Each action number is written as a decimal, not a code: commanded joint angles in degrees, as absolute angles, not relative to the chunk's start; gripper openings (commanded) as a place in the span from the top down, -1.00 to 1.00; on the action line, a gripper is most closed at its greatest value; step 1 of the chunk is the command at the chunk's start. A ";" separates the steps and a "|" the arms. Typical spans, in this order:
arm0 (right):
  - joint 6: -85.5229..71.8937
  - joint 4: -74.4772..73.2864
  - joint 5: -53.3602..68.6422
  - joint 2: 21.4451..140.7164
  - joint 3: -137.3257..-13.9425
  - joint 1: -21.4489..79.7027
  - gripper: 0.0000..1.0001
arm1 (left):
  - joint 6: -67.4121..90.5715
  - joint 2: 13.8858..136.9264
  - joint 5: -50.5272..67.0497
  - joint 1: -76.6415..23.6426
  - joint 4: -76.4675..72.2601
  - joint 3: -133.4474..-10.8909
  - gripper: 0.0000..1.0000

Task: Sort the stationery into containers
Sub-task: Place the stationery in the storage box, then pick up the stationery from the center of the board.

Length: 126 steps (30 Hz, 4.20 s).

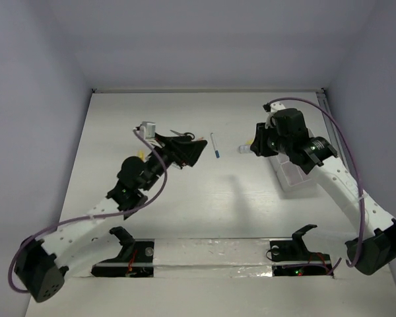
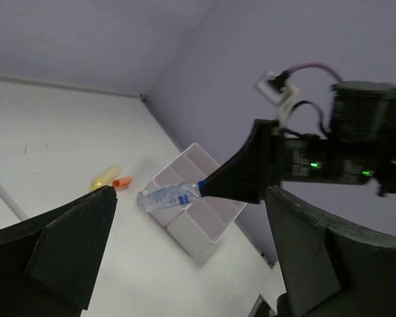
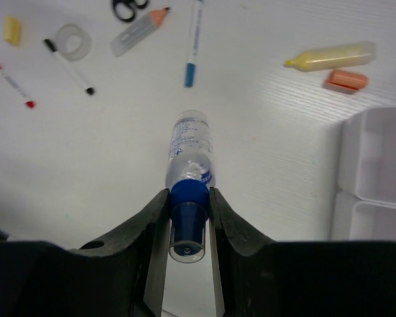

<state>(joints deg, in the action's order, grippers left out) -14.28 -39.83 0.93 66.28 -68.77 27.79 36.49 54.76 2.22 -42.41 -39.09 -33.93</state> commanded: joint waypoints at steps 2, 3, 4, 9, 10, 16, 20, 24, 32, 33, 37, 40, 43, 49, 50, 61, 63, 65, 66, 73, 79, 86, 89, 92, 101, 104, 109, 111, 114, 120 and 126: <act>-13.97 -42.36 -12.10 69.16 -72.77 21.46 1.00 | 35.07 43.79 -1.06 -43.15 -32.71 -30.24 -0.88; -14.32 -42.54 -13.17 69.52 -73.64 20.31 1.00 | 35.33 42.03 -0.53 -43.15 -30.17 -30.06 -0.89; -14.33 -42.71 -14.40 69.61 -73.83 18.39 1.00 | 35.42 38.62 -0.27 -43.15 -28.84 -29.88 -0.90; -13.45 -45.87 -21.17 72.24 -76.55 11.88 1.00 | 35.16 29.11 -0.44 -43.68 -19.88 -30.06 -0.96; -13.45 -46.40 -21.44 72.68 -76.90 10.82 1.00 | 34.98 26.31 -0.53 -43.68 -17.43 -30.15 -0.98; -13.45 -47.72 -22.41 74.26 -78.48 7.03 1.00 | 30.16 19.26 -2.28 -43.68 -6.53 -34.18 -0.98; -13.54 -48.34 -22.32 75.49 -78.84 5.72 1.00 | 25.76 18.63 -3.51 -43.68 -1.59 -37.09 -0.98; -13.89 -47.99 -21.45 77.25 -78.05 5.71 1.00 | 21.45 19.07 -3.69 -43.68 -0.09 -39.72 -0.98; -13.89 -46.76 -20.92 81.47 -76.73 4.66 1.00 | 17.40 19.77 -6.06 -43.68 2.37 -39.99 -0.98; -13.89 -46.58 -20.66 82.00 -76.90 4.05 1.00 | 17.58 19.95 -6.24 -43.68 2.55 -39.82 -0.98; -13.71 -45.53 -18.73 85.15 -77.52 3.52 0.93 | 17.84 20.04 -7.21 -43.68 3.34 -39.38 -0.98; -13.88 -45.35 -18.72 87.27 -77.87 3.52 0.72 | 17.84 20.30 -7.12 -43.68 3.25 -39.37 -0.98; -14.06 -45.00 -20.03 87.80 -78.48 3.52 0.22 | 17.84 20.57 -6.94 -43.15 3.43 -39.29 -0.98; -13.19 -44.12 -17.85 85.35 -81.64 3.52 -0.08 | 18.02 20.83 -6.51 -42.10 3.34 -39.11 -0.98; -13.10 -43.95 -17.15 84.91 -82.61 3.52 -0.09 | 18.10 20.92 -6.33 -41.32 3.25 -39.11 -0.98; -12.83 -33.49 -6.77 85.77 -83.40 20.01 0.26 | 17.93 24.17 -2.64 -37.97 2.29 -38.93 -0.98; -12.92 -30.00 -4.58 89.10 -83.58 21.96 0.38 | 17.58 24.87 -2.64 -37.97 2.29 -39.02 -0.98; -13.27 -28.66 -1.24 92.18 -85.51 23.72 0.39 | 16.88 25.84 -2.99 -37.97 2.37 -39.37 -0.98; -13.10 -28.91 -1.14 95.85 -86.82 24.43 0.39 | 16.70 26.10 -2.99 -37.97 2.37 -39.55 -0.98; -11.78 -31.90 -1.67 110.54 -98.69 27.86 0.31 | 13.01 28.04 -5.18 -37.45 3.25 -40.87 -0.98; -12.04 -37.09 -15.28 115.14 -101.52 27.25 0.15 | 12.66 29.18 -3.96 -37.44 3.25 -40.25 -0.98; -12.31 -28.13 2.28 114.17 -98.52 28.99 -0.03 | 13.09 29.97 -0.61 -34.10 2.37 -39.99 -0.98; -12.48 -26.90 4.39 115.57 -101.76 32.50 -0.03 | 13.10 29.88 -1.58 -33.49 2.72 -40.08 -0.98; -12.66 -23.57 7.37 117.15 -103.01 35.59 -0.01 | 13.53 29.45 -3.77 -32.35 3.42 -40.25 -0.98; -14.68 -24.77 6.08 129.36 -117.84 44.55 0.14 | 14.59 27.51 -10.46 -31.20 4.48 -40.43 -0.97; -14.68 -28.20 2.47 134.29 -123.99 45.78 0.14 | 14.59 28.12 -9.32 -31.20 4.31 -40.25 -0.97; -14.59 -30.15 -1.92 137.02 -125.25 46.32 0.14 | 14.50 28.04 -8.35 -31.20 4.04 -40.25 -0.97; -14.24 -30.50 -2.28 137.20 -124.37 46.32 0.14 | 14.41 27.95 -8.17 -31.20 3.96 -40.25 -0.97; -14.24 -31.11 -2.02 138.16 -124.10 46.32 0.15 | 14.50 28.12 -7.65 -31.20 3.78 -40.17 -0.97; -15.38 -30.58 -0.44 140.53 -122.96 46.32 0.23 | 14.41 27.77 -7.38 -31.20 3.78 -40.17 -0.96; -16.61 -29.45 -0.44 141.77 -123.49 46.32 0.40 | 14.50 27.51 -6.94 -31.20 3.78 -40.08 -0.96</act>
<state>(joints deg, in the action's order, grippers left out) -15.77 -30.44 -0.30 141.23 -122.43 46.15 14.22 28.03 -7.73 -31.40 5.87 -38.30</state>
